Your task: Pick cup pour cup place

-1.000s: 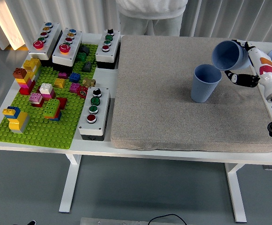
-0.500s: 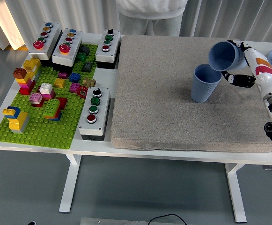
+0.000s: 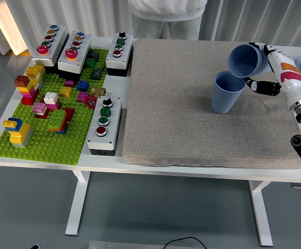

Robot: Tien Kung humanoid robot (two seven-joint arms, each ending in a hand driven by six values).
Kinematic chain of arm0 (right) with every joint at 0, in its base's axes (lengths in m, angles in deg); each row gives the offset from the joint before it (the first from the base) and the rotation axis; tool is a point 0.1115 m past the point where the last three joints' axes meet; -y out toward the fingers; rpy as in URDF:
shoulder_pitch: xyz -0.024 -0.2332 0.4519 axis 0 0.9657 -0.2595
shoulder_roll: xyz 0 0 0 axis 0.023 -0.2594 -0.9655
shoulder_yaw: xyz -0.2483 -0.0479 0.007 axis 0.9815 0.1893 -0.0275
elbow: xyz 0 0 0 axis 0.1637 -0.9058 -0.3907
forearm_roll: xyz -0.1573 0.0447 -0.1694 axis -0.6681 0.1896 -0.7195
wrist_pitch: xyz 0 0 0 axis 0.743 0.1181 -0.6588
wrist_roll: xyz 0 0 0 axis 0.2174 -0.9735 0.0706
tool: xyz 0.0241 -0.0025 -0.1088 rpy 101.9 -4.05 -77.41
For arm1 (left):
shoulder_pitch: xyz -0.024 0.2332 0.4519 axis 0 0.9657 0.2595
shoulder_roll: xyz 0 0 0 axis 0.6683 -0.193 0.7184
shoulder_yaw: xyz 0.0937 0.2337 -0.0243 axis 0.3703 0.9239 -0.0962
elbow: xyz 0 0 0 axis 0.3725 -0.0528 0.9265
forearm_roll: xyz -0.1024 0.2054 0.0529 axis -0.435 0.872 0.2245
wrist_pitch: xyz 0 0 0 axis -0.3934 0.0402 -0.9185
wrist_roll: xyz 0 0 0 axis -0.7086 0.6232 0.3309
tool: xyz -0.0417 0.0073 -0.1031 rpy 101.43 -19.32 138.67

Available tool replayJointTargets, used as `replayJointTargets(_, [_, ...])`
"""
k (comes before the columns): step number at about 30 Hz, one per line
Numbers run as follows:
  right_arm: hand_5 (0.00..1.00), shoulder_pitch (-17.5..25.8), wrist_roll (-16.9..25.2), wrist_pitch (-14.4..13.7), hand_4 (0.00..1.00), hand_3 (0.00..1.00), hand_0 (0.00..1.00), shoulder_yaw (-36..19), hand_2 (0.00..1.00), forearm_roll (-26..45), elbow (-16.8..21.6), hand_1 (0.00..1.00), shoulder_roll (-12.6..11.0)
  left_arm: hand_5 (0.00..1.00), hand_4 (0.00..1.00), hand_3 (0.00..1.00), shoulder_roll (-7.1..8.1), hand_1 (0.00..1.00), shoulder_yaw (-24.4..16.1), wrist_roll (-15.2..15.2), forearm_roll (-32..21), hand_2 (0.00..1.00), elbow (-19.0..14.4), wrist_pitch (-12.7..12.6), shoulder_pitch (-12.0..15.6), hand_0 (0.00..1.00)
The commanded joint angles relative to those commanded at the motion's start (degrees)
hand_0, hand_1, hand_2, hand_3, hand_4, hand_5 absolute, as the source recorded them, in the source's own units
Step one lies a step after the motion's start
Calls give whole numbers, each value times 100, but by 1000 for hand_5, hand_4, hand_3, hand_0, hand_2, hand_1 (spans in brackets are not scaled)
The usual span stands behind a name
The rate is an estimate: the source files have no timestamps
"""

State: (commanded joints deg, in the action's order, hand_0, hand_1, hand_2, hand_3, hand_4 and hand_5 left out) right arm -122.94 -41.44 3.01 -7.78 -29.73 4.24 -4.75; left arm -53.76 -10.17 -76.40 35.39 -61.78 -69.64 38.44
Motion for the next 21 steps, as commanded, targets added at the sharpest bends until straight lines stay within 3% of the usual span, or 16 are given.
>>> replayJointTargets(21, [2,-63,61,-226,562,618,763,177,538,-59,-16,631,-105,934,543,663,-1,777,23,-2,-32,837,0,0,-13,741])
